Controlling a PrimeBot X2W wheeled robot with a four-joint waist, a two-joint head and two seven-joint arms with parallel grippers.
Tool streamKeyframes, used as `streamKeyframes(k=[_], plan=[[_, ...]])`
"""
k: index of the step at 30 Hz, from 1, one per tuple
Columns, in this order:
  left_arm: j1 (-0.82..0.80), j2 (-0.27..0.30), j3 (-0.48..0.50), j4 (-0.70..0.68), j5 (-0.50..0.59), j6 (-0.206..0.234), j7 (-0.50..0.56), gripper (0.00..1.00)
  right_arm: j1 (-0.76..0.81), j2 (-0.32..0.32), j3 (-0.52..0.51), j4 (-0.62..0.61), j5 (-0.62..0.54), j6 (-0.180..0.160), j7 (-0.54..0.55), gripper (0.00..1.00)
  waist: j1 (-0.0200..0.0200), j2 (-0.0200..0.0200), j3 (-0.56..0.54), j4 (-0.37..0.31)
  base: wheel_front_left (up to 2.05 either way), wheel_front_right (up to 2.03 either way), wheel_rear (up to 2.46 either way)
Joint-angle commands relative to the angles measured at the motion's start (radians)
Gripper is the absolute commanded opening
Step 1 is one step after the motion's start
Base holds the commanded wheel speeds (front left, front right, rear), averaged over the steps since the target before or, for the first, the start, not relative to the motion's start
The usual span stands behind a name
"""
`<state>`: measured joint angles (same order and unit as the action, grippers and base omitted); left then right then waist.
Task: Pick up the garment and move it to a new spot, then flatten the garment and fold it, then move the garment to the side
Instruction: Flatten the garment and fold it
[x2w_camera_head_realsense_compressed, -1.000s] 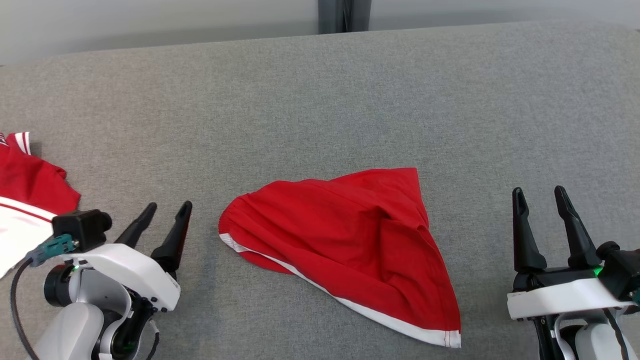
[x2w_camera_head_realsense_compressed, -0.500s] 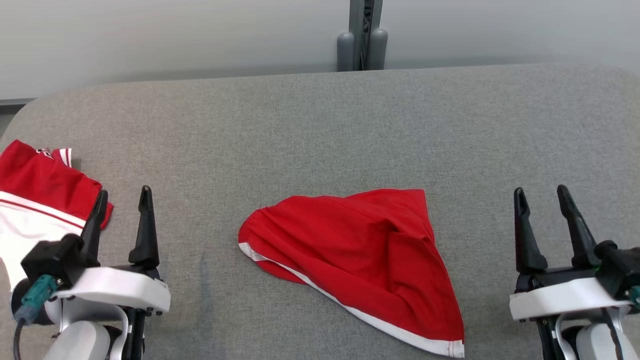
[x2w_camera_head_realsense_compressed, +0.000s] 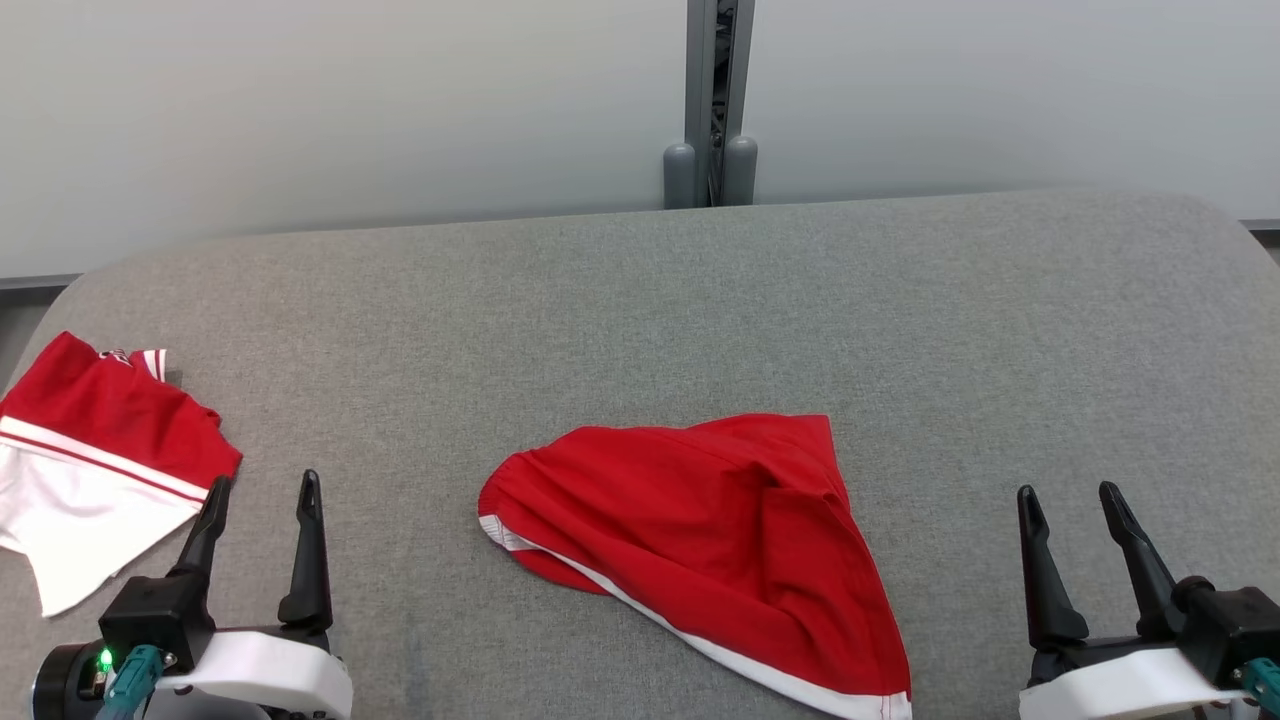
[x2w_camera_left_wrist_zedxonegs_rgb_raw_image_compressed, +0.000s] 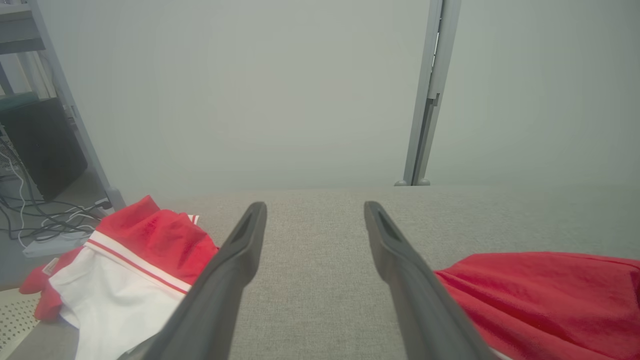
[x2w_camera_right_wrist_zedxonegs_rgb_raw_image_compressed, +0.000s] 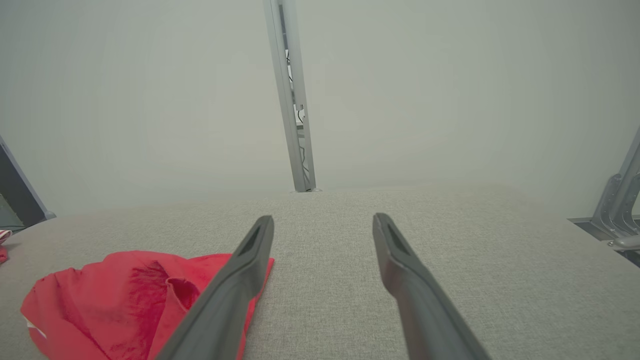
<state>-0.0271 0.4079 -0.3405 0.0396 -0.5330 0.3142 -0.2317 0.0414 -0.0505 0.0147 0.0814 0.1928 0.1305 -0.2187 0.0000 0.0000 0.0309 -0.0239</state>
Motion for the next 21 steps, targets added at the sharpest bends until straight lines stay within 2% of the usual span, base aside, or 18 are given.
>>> streamKeyframes(k=[1, 10, 21], plan=[[0.015, 0.009, 0.000, -0.004, 0.007, 0.000, -0.008, 1.00, 0.014, -0.003, -0.003, -0.006, 0.002, 0.001, 0.005, 1.00, 0.0000, 0.0000, -0.011, -0.001, 0.00, 0.00, 0.00], [0.004, 0.016, -0.006, 0.017, 0.017, -0.040, -0.021, 1.00, 0.014, -0.002, -0.008, -0.023, 0.000, 0.001, 0.016, 1.00, 0.0000, 0.0000, -0.019, 0.007, 0.00, 0.00, 0.00], [-0.005, 0.001, -0.005, 0.037, 0.023, -0.055, -0.027, 1.00, 0.018, -0.002, -0.007, -0.026, 0.003, 0.001, 0.020, 1.00, 0.0000, 0.0000, -0.017, 0.015, 0.00, 0.00, 0.00]])
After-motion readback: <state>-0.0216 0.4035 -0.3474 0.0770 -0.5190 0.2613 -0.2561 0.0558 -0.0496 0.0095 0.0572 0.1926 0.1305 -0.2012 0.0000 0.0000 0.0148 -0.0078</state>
